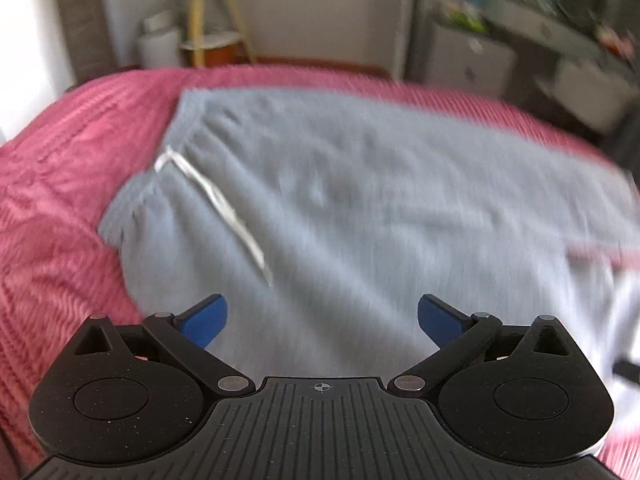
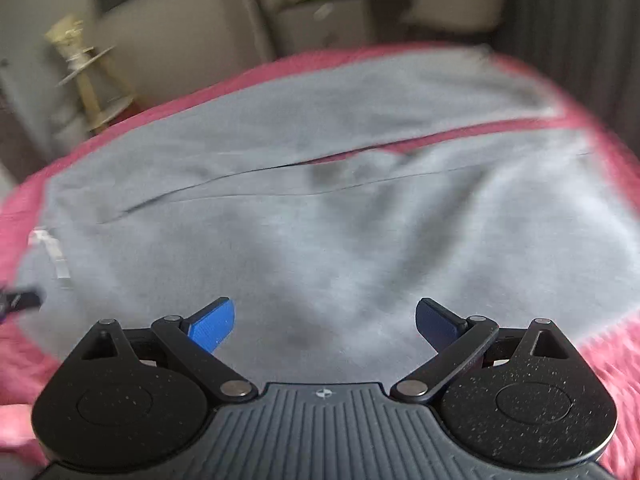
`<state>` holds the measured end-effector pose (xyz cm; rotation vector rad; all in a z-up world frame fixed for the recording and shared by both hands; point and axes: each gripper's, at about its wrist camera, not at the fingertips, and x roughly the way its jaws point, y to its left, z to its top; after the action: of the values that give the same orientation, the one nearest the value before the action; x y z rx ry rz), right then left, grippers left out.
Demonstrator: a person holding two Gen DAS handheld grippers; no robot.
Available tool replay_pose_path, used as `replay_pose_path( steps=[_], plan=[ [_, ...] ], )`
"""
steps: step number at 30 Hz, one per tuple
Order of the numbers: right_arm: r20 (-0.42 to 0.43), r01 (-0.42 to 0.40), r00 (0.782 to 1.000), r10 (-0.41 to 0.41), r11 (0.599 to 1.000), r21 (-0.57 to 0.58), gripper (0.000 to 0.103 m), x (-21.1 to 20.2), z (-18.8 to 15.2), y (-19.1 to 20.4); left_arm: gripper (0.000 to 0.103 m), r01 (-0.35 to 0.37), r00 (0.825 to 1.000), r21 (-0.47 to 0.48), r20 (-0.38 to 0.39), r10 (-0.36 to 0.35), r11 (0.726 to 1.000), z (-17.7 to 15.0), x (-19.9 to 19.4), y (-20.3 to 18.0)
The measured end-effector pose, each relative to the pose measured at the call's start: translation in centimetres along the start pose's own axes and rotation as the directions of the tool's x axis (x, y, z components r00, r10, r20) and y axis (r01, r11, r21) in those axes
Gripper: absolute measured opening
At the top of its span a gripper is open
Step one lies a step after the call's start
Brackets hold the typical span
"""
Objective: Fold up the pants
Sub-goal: 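Grasp the pant leg hem with the right tool while the left tool grasps the waistband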
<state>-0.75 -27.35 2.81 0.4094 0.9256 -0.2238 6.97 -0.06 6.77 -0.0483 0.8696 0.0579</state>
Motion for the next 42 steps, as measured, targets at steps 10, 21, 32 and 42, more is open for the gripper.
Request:
replay_pose_path(
  steps=[10,21,32,42],
  plan=[
    [0.008,0.149,0.987,-0.158,0.946,0.288,0.092,11.4,21.7,-6.4,0.103,-0.382,0.889,-0.081,0.240,0.390,0.921,3.1,10.4,-1.6],
    [-0.089,0.295,0.950,-0.298,0.770,0.566,0.076,26.8,35.7,-12.3,0.103,-0.395,0.848,-0.194,0.298,0.438,0.898,4.3,14.4,-0.6],
    [-0.061,0.319,0.943,-0.328,0.832,0.453,0.004,25.2,33.7,-12.7,0.103,-0.351,0.908,-0.216,0.157,0.387,0.911,3.9,16.3,1.7],
    [0.164,0.094,0.972,-0.167,0.920,0.381,0.004,6.0,6.7,-13.7,0.103,0.250,0.928,-0.273,0.340,-0.150,0.929,3.4,13.3,6.3]
  ],
)
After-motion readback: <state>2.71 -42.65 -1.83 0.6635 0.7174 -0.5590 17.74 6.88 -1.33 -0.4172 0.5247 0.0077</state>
